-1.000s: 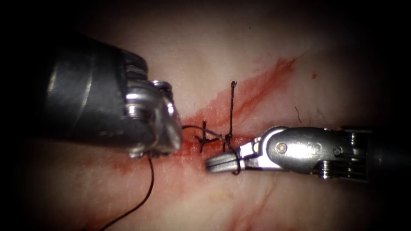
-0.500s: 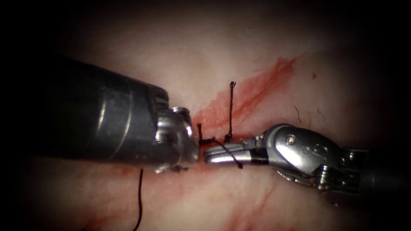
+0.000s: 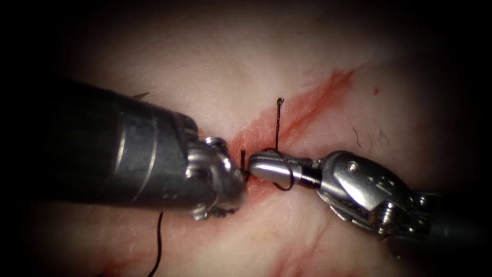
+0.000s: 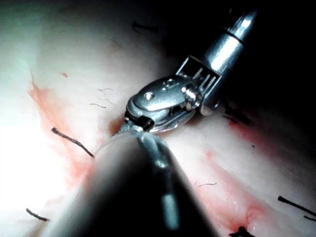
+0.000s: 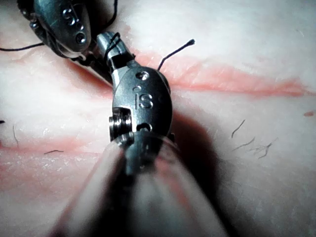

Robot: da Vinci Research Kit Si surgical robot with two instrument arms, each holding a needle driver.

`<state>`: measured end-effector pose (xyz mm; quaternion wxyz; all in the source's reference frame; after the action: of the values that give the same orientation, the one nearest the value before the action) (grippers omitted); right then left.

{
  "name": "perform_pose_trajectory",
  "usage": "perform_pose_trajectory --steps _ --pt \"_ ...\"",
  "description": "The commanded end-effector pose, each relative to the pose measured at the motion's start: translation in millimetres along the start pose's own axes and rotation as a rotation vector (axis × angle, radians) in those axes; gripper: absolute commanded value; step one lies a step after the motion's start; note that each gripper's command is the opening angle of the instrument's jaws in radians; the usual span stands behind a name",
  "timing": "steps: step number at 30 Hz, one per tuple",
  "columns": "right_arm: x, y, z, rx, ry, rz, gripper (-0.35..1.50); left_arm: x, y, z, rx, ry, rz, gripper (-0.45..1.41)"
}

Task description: Wound Closure

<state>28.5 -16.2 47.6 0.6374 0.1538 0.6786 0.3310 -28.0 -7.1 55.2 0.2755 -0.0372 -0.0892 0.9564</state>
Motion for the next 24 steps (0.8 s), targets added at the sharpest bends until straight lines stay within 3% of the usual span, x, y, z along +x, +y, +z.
perform_pose_trajectory --steps 1,4,9,19,24 --pt "0.0 -0.5 0.9 -0.055 -0.014 -0.034 -0.35 0.5 0.2 0.5 0.000 0.002 -0.004 -0.45" --pt "0.1 -1.6 1.2 -0.204 -0.036 -0.055 -0.35 0.7 0.5 0.5 0.002 0.001 -0.013 -0.45" --pt "0.2 -3.6 2.1 -0.355 -0.093 -0.075 -0.35 1.2 0.8 0.7 0.004 0.000 -0.024 -0.45" --pt "-0.8 -4.1 2.7 -0.549 -0.165 -0.067 -0.35 2.0 3.3 -0.2 0.005 -0.003 -0.028 -0.45" --pt "-0.8 -3.5 2.2 -0.630 -0.139 0.011 -0.35 1.8 4.1 -0.6 0.000 -0.007 -0.015 -0.45"
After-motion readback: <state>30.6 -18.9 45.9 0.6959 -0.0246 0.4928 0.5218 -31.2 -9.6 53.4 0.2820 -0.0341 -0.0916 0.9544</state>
